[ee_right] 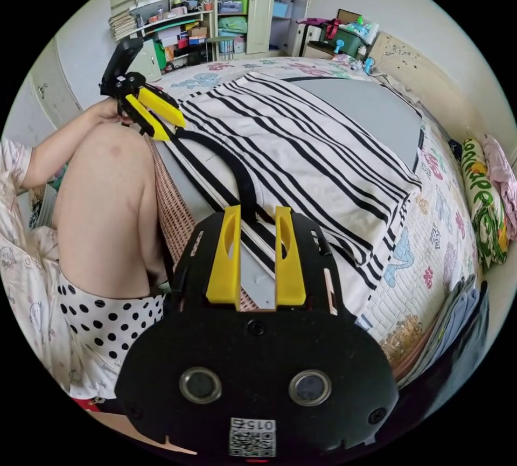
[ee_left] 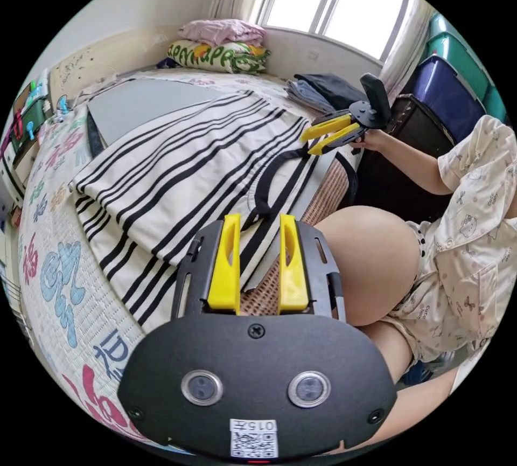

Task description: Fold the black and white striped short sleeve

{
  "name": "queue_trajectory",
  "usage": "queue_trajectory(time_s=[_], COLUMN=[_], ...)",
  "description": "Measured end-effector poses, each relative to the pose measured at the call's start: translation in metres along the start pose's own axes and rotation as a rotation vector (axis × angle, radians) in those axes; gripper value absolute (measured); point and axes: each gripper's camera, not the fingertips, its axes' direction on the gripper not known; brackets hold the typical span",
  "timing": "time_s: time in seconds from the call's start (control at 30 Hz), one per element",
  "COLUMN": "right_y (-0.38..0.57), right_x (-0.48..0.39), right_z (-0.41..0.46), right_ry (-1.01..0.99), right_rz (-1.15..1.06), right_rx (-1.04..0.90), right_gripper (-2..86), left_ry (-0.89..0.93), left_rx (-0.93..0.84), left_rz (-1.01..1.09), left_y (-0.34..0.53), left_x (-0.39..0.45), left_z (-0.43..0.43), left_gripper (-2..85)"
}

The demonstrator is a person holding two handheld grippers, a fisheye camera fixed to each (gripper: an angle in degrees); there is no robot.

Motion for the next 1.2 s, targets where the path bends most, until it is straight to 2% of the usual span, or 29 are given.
queue_trajectory(time_s=[0.23,0.4,0.5,0.63,0.7,0.77,0.83,0.97,1.03,1.2], right_y=[-0.036,-0.06,-0.075,-0.08,-0.074,-0.062,-0.063,-0.095,-0.121,-0.199], right_x=[-0.028,-0.061,-0.059,-0.025,0.007,0.063,0.101,0.159,0.178,0.218], right_z=[-0.063,-0.107,-0.139,-0.215,-0.253,-0.296,-0.317,-0.342,-0.344,-0.34], right_ry=[-0.021,-0.005,-0.068,-0.238,-0.264,-0.3,-0.358,-0.376,-0.393,-0.447], right_rz=[0.033,0.034,0.111,0.226,0.335,0.537,0.644,0.769,0.8,0.847], right_rx=[0.011,0.013,0.064,0.177,0.268,0.416,0.474,0.547,0.546,0.478], right_gripper=[5.1,5.2,6.5,7.8,8.4,12.0,13.8,14.0,14.0,13.8], left_ry=[-0.05,-0.099,-0.095,-0.084,-0.109,-0.116,-0.099,0.028,0.153,0.074], left_rx=[-0.045,-0.08,-0.088,-0.099,-0.066,-0.019,0.016,0.018,-0.086,-0.136], left_rz=[0.021,0.04,0.008,-0.019,-0.008,0.018,0.061,0.149,0.205,0.171], left_y=[-0.04,-0.06,-0.067,-0.084,-0.113,-0.148,-0.191,-0.298,-0.352,-0.415], left_x=[-0.004,0.009,0.004,0.002,0.012,0.028,0.05,0.108,0.135,0.153], left_z=[-0.036,-0.052,-0.059,-0.089,-0.122,-0.144,-0.154,-0.114,-0.051,0.043], left_gripper=[2.4,2.1,3.6,6.9,7.6,7.9,8.1,8.4,9.4,11.0])
